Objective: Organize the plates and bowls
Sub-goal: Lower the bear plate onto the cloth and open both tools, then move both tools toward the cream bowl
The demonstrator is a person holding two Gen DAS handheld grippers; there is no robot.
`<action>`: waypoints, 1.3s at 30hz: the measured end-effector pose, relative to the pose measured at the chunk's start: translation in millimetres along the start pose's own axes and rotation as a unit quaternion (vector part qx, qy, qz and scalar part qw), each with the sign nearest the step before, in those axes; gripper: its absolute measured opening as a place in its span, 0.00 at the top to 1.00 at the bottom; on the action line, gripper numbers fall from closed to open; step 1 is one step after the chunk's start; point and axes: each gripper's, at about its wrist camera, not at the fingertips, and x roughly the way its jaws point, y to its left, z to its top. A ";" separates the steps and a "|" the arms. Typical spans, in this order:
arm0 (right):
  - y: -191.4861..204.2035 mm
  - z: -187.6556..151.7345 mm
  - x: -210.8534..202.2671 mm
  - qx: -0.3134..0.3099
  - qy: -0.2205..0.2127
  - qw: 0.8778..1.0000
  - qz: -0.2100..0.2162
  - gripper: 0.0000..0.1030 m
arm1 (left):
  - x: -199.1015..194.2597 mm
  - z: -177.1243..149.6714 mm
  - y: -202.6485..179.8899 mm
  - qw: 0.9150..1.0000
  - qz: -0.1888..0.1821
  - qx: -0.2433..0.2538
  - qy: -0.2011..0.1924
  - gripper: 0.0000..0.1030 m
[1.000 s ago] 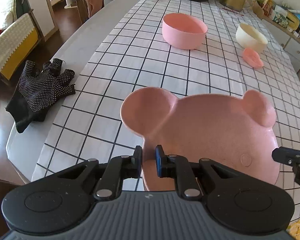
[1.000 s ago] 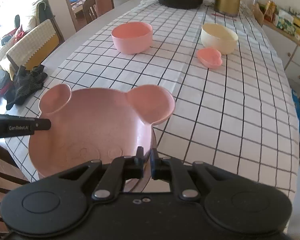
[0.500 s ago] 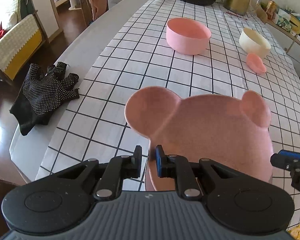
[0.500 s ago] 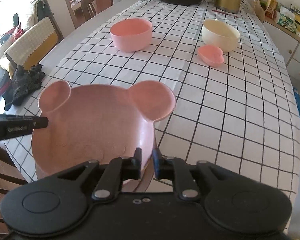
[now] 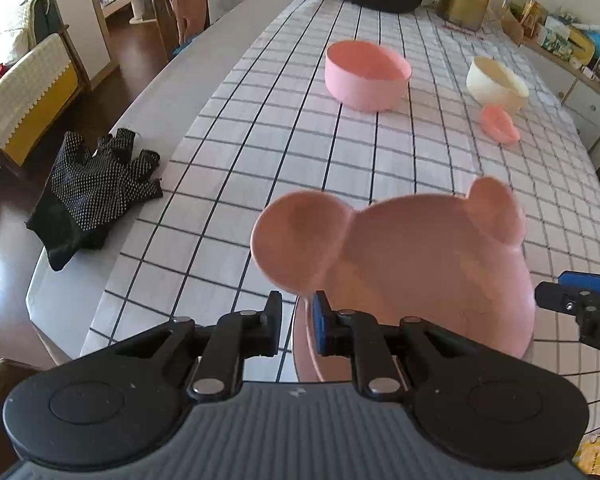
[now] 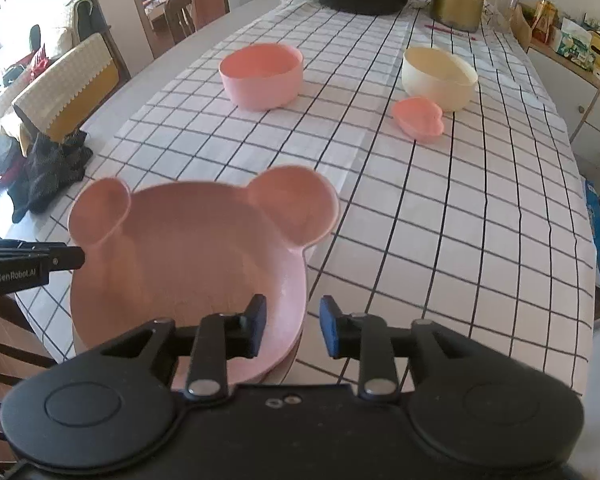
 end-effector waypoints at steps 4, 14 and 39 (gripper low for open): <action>-0.6 4.5 -2.8 -0.003 -0.005 1.000 0.003 0.61 | -3.0 1.6 5.4 1.000 0.000 -0.010 -0.002 0.85; -3.4 19.1 -14.2 -0.014 -0.028 0.999 0.011 0.44 | -15.4 18.0 -1.5 0.999 -0.027 -0.022 -0.031 0.84; -142.9 146.0 -21.3 0.017 -0.130 0.991 -0.036 0.01 | 9.7 169.2 -158.2 0.986 -0.079 0.060 -0.131 0.22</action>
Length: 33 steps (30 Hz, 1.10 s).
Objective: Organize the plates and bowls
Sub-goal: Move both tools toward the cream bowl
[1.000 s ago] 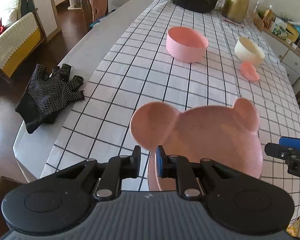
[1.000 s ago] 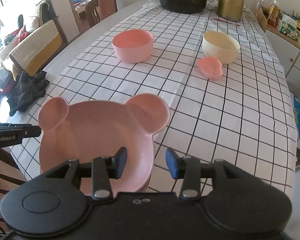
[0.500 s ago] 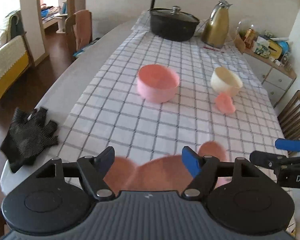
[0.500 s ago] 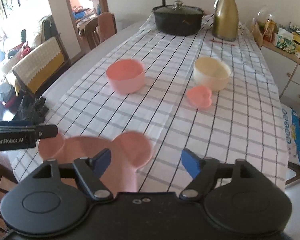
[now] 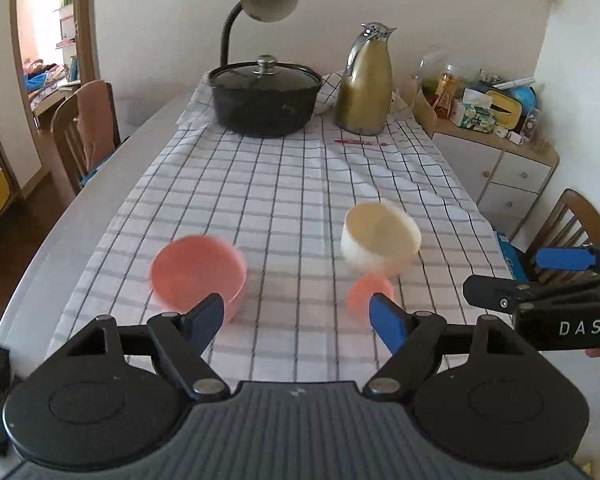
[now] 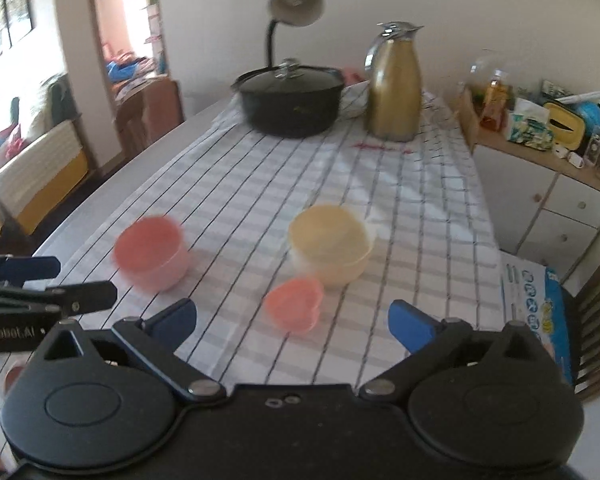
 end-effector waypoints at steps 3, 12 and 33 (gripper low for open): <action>-21.3 16.1 17.2 0.006 -0.001 1.000 -0.004 0.01 | 27.4 19.2 -15.3 1.000 -0.001 -0.005 0.009 0.22; -63.9 43.5 82.2 0.017 0.027 0.999 -0.012 0.05 | 107.9 48.3 -38.5 0.998 0.009 -0.032 0.048 0.22; -98.5 50.0 191.8 0.062 0.117 0.991 0.002 0.40 | 217.3 54.8 -42.5 0.988 0.012 -0.085 0.126 0.35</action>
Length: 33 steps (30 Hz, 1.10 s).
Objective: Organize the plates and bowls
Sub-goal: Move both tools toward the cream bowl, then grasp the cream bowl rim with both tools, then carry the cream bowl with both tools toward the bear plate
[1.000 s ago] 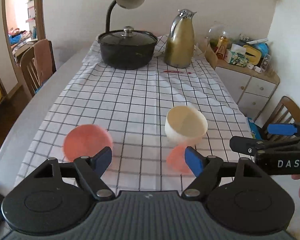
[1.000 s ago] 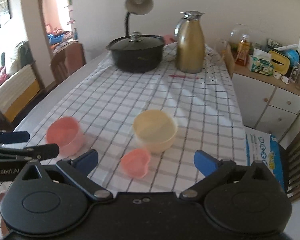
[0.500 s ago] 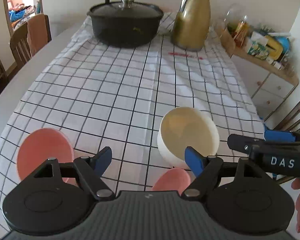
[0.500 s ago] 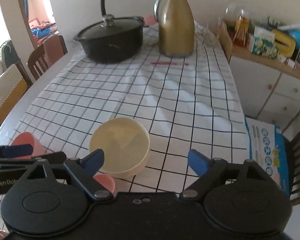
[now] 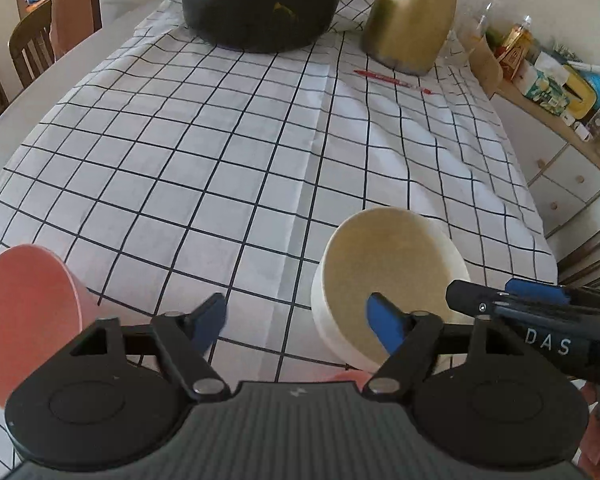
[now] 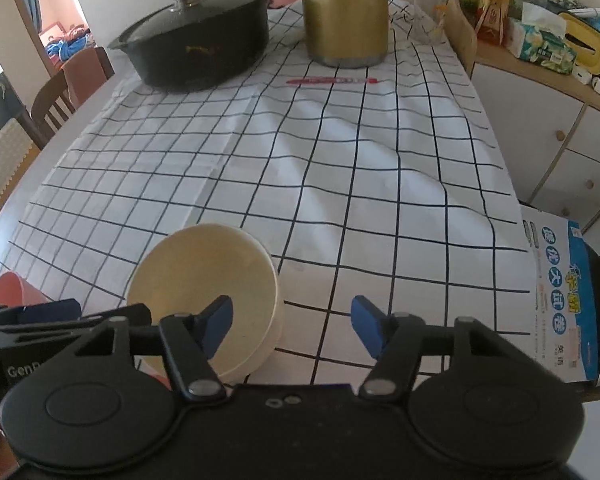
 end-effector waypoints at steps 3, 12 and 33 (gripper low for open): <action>-0.1 -1.6 6.0 0.001 0.008 1.000 0.005 0.48 | 6.0 0.6 -1.9 1.000 -0.001 0.000 0.005 0.39; 10.0 -3.0 9.2 -0.016 0.007 1.000 0.000 0.69 | 10.8 4.0 -5.0 1.000 0.004 -0.002 0.008 0.70; 19.2 -6.5 -5.7 -0.009 0.003 1.000 -0.014 0.94 | -10.8 3.0 -14.6 1.000 -0.017 0.015 0.004 0.91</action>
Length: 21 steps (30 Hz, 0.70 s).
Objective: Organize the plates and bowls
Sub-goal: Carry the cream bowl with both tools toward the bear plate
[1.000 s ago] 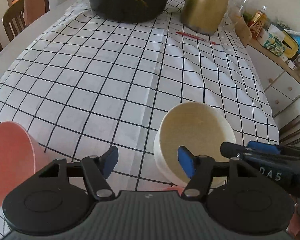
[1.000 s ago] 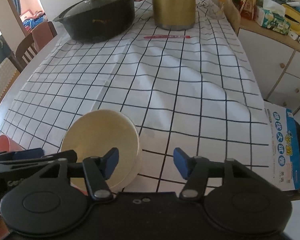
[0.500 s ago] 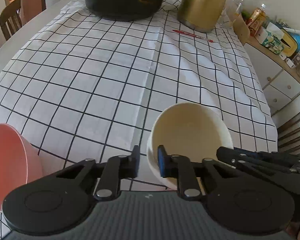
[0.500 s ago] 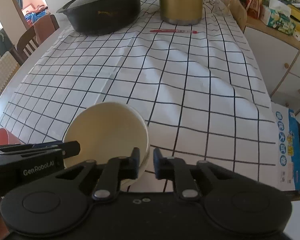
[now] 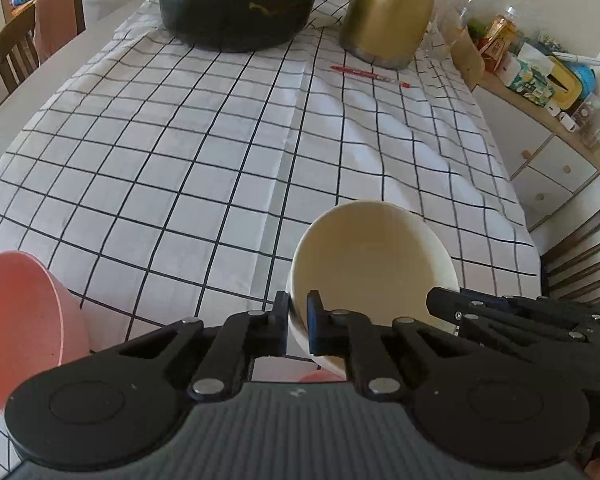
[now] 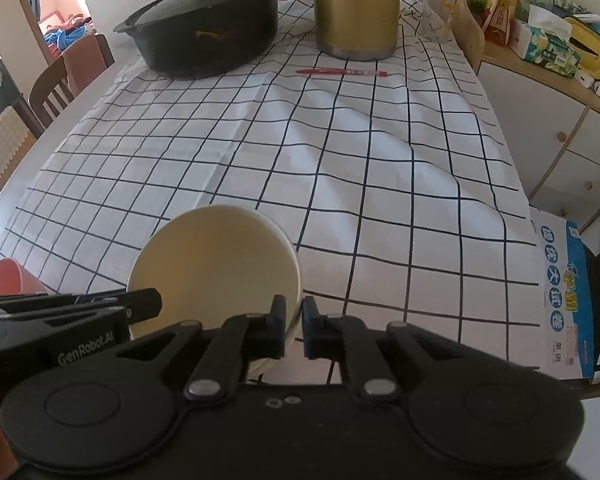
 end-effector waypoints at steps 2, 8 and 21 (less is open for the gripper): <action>0.3 -0.4 -7.3 0.003 -0.002 1.000 0.001 0.94 | -7.6 0.3 -0.7 1.000 -0.002 0.001 -0.001 0.91; 2.6 -10.0 -37.0 0.008 -0.011 1.000 0.003 0.94 | -37.2 -8.7 -4.7 1.000 -0.009 0.011 -0.002 0.91; 24.2 -78.5 -114.5 0.033 -0.020 0.999 -0.011 0.93 | -108.7 -76.2 -2.2 0.999 -0.030 0.042 0.009 0.91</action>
